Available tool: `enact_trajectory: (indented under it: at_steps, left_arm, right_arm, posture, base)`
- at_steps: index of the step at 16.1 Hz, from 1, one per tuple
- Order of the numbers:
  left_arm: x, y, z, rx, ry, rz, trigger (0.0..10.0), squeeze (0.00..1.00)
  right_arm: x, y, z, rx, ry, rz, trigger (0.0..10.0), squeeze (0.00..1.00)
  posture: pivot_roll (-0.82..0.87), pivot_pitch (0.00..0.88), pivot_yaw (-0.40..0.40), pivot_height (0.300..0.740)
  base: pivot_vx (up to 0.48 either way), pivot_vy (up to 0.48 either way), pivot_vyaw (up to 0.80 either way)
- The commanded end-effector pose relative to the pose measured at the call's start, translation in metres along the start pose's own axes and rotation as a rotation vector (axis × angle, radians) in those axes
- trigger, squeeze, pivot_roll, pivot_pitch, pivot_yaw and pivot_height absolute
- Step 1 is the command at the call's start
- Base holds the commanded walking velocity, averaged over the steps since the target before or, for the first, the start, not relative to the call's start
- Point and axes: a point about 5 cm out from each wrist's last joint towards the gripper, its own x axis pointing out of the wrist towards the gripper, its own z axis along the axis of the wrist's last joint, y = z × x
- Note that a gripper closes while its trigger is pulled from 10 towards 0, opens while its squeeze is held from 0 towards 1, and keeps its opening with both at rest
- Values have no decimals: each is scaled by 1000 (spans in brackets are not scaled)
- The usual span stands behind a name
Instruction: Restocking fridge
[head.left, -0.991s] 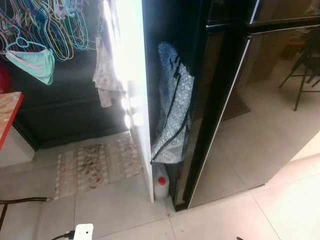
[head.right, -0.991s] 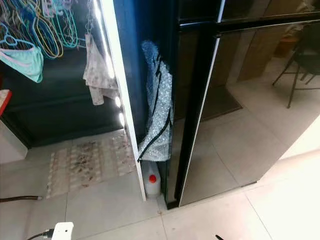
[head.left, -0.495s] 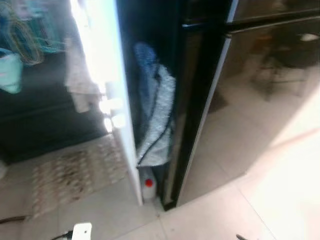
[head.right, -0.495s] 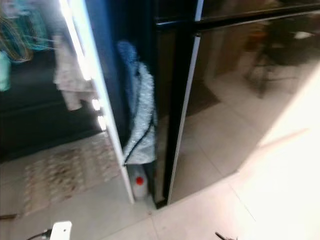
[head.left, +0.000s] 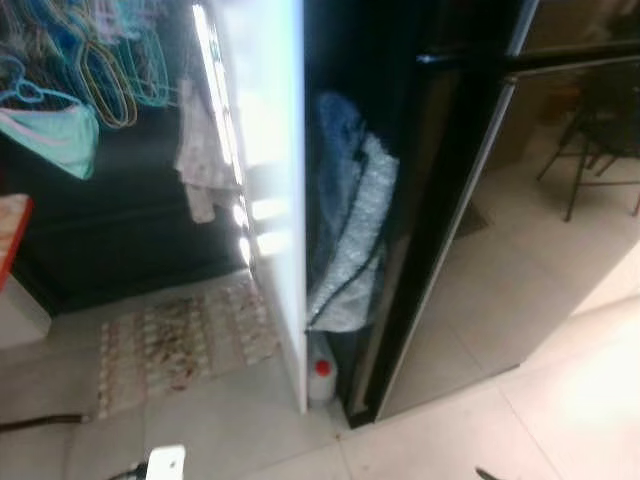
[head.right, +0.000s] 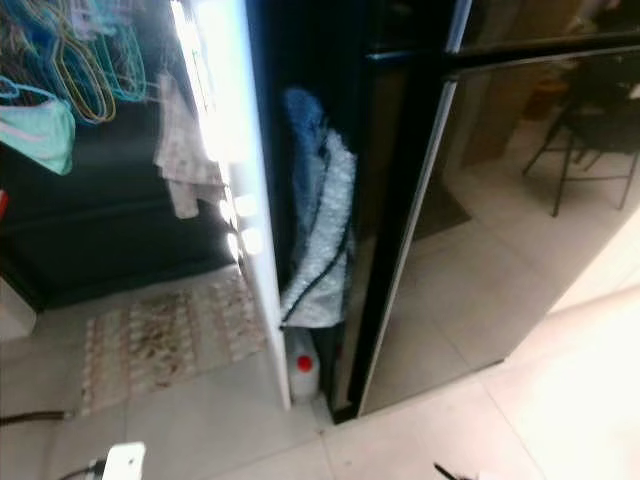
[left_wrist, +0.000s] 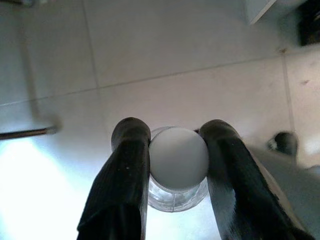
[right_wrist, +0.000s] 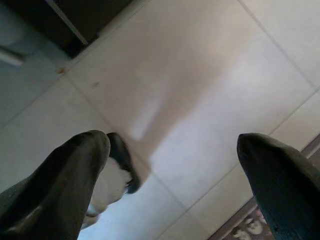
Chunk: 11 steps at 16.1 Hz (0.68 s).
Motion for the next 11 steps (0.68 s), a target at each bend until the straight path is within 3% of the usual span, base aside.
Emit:
enact_trajectory:
  at_steps: [1,11]
  left_arm:
    - [1,2,4,3,-6,2,10000,0]
    - [1,2,4,-8,1,0,10000,0]
  right_arm:
    - [-1,-1,-4,3,10,-1,10000,0]
    - [0,0,-4,5,12,3,10000,0]
  posture:
    - [-69,0,5,740]
    - [-66,0,8,740]
  base:
    - [0,0,-788]
    - [0,0,-781]
